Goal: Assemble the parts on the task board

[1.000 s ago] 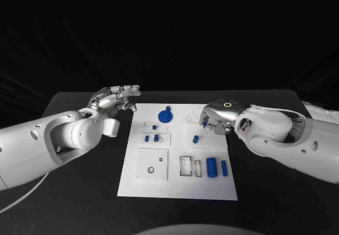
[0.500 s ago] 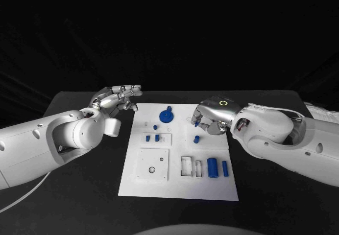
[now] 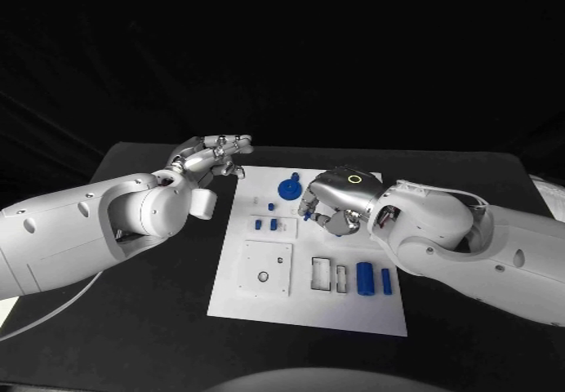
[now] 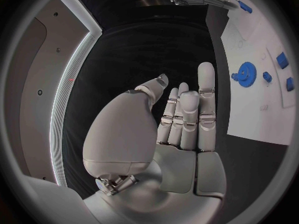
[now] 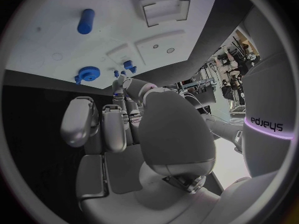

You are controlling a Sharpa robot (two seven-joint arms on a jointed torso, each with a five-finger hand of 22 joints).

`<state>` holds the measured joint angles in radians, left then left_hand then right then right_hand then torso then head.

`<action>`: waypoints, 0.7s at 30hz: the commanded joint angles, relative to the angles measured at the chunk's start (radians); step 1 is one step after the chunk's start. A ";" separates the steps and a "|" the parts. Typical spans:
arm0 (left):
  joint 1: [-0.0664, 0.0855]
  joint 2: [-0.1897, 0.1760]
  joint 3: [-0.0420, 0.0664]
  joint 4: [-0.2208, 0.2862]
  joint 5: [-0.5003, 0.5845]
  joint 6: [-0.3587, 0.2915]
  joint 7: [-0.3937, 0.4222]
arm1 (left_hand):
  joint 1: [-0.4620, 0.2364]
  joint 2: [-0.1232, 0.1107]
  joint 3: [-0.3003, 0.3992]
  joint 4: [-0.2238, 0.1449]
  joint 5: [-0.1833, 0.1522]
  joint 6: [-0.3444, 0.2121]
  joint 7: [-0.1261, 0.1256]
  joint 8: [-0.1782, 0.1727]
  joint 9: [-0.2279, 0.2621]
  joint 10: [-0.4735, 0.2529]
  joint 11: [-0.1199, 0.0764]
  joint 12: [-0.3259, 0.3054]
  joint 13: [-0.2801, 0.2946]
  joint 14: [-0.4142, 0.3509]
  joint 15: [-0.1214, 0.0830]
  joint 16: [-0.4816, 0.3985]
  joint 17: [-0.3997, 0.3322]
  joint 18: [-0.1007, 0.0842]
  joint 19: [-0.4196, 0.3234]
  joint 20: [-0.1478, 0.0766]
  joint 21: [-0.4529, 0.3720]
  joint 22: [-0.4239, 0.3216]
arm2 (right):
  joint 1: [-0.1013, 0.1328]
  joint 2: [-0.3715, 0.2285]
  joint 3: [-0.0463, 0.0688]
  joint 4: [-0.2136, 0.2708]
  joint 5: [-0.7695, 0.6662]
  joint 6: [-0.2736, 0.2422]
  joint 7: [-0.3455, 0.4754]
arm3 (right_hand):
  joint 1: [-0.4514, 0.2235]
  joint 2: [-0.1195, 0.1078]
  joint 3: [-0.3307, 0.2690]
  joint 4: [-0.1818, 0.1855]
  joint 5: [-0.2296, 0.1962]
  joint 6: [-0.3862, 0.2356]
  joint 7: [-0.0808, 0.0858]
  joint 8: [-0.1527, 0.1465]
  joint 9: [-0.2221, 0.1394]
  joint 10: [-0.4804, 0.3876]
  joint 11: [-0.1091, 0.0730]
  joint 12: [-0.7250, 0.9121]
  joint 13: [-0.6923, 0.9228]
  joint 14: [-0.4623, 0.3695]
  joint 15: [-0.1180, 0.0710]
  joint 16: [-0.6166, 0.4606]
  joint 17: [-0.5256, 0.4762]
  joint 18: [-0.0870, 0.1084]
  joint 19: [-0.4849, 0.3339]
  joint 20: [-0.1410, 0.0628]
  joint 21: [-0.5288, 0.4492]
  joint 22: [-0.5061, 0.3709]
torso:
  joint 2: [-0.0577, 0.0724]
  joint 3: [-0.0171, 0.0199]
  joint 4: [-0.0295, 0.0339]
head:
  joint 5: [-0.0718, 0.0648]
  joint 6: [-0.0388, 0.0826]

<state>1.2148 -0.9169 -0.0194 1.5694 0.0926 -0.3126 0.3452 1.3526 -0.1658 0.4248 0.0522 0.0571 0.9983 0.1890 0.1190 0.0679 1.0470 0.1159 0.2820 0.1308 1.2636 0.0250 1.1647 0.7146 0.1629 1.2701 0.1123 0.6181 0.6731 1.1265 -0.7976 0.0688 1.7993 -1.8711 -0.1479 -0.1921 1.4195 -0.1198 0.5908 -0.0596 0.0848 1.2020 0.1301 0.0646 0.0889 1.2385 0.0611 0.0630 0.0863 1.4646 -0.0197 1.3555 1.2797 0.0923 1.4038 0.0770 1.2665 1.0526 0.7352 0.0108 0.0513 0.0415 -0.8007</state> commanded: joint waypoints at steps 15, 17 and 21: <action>0.000 0.005 0.001 0.005 0.003 0.002 0.011 | 0.004 0.006 -0.007 0.000 0.004 -0.008 0.002 0.006 -0.001 -0.011 -0.001 0.005 0.002 -0.004 0.001 0.002 0.000 0.018 0.001 0.008 -0.004 -0.002 | -0.081 0.107 -0.011 -0.061 -0.003 0.031 0.038 | -0.010 0.003 0.006 0.002 0.008 0.004 0.000 0.004 0.001 0.005 0.004 0.001 0.000 0.055 -0.002 0.007 0.001 0.007 0.005 -0.002 0.002 -0.001 | 0.001 0.0021 -0.0026 | 0.052 -0.029; 0.001 0.005 0.001 0.006 0.003 0.002 0.011 | 0.004 0.006 -0.007 0.000 0.004 -0.008 0.002 0.006 -0.001 -0.011 -0.001 0.005 0.002 -0.004 0.001 0.002 0.000 0.018 0.001 0.008 -0.004 -0.002 | -0.089 0.114 -0.013 -0.066 -0.004 0.032 0.041 | -0.010 0.003 0.006 0.002 0.008 0.003 0.000 0.004 0.001 0.005 0.004 0.001 0.000 0.055 -0.002 0.007 0.002 0.007 0.005 -0.002 0.002 -0.001 | 0.001 0.0020 -0.0028 | 0.054 -0.031; 0.001 0.005 0.001 0.006 0.003 0.002 0.012 | 0.004 0.007 -0.007 0.000 0.004 -0.009 0.002 0.006 -0.001 -0.011 0.000 0.006 0.002 -0.004 0.001 0.003 0.000 0.018 0.001 0.008 -0.004 -0.002 | -0.101 0.123 -0.014 -0.072 -0.006 0.033 0.046 | -0.010 0.003 0.006 0.002 0.008 0.003 0.000 0.004 0.001 0.004 0.004 0.001 0.000 0.055 -0.002 0.006 0.001 0.007 0.005 -0.002 0.001 -0.002 | 0.001 0.0024 -0.0024 | 0.055 -0.033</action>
<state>1.2148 -0.9137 -0.0194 1.5723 0.0927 -0.3131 0.3461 1.3526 -0.1658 0.4248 0.0522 0.0570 0.9963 0.1909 0.1190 0.0681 1.0398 0.1159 0.2820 0.1316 1.2636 0.0250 1.1647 0.7147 0.1628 1.2701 0.1123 0.6182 0.6720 1.0277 -0.6766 0.0545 1.7289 -1.8664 -0.1291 -0.1629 1.4197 -0.1200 0.5906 -0.0596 0.0891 1.2001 0.1283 0.0657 0.0887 1.2385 0.0612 0.0630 0.0864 1.4646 -0.0197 1.3594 1.2803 0.0923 1.4038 0.0770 1.2664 1.0515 0.7363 0.0128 0.0490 0.0954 -0.8319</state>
